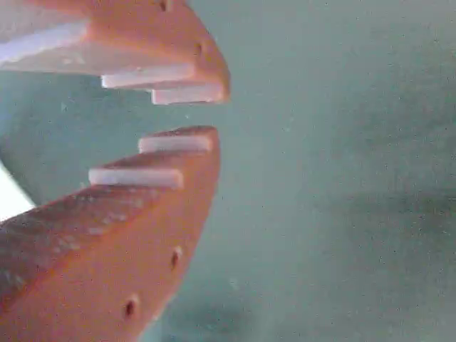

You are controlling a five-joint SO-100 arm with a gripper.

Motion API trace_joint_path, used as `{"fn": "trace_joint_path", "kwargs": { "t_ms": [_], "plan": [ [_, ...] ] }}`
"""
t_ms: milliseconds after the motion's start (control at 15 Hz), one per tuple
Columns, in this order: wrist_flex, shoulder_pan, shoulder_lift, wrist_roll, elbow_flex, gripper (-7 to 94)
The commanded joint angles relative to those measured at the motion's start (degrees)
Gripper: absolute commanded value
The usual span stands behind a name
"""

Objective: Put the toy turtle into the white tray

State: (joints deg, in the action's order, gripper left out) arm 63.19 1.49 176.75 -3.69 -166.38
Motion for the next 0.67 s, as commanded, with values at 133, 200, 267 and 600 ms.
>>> {"fn": "trace_joint_path", "kwargs": {
  "t_ms": [133,200,267,600],
  "plan": [
    [8.44,1.85,9.67,-3.96,-1.14,0],
    [9.14,2.11,9.67,-4.13,-1.05,0],
    [9.14,2.46,9.67,-3.69,-1.05,0],
    [9.23,2.72,9.67,-2.9,-1.05,3]
  ]
}}
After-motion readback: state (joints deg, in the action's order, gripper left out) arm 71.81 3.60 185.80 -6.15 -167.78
